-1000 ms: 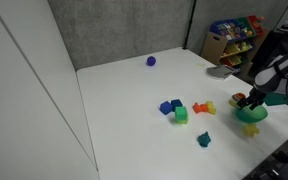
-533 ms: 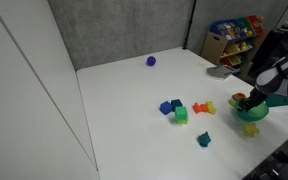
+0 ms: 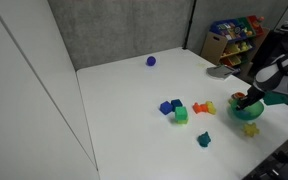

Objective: Remove the yellow and blue toys from the bowl and place them on the table

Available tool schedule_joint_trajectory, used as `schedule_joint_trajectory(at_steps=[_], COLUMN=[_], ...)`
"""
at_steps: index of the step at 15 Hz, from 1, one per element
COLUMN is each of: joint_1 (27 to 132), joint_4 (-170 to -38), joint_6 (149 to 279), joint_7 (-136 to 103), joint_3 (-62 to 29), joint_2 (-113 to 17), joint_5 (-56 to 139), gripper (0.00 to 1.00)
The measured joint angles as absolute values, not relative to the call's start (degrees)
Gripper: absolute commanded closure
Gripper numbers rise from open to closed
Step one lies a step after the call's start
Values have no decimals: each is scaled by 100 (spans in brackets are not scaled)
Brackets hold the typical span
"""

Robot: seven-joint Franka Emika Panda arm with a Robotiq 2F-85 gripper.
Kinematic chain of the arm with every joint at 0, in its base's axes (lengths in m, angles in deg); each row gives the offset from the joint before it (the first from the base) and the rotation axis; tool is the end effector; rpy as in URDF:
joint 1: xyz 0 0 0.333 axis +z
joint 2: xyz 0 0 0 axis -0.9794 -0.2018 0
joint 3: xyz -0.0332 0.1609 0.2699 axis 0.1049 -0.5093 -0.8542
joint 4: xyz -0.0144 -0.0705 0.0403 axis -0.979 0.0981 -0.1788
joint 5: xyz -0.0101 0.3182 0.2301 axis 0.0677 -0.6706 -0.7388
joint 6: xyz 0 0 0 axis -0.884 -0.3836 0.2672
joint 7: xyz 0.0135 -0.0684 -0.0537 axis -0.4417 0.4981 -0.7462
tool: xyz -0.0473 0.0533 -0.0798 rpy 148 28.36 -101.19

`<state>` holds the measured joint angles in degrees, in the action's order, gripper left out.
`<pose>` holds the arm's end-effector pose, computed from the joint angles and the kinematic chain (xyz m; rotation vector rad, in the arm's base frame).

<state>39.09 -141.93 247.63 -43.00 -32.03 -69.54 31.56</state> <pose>0.4529 -0.2301 0.0694 -2.9773 0.3845 -0.1020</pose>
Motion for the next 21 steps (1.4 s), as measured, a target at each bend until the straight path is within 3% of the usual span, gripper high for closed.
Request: schedule_joint_trajectory(at_steps=[17, 18, 19, 20, 21], joint_1=[4172, 4277, 4388, 4507, 4631], joint_4=[-14526, -14527, -14527, -14527, -14521], joint_6=[24160, 24127, 24101, 24064, 23973], joint_7=[-4733, -4742, -4742, -4742, -4740], joint_3=[-3998, -4004, -3999, -3980, -3942], joint_2=[-5809, -5811, -5813, -5816, -5818], joint_5=[2869, 2850, 2846, 2846, 2846], gripper=[92, 89, 53, 52, 45])
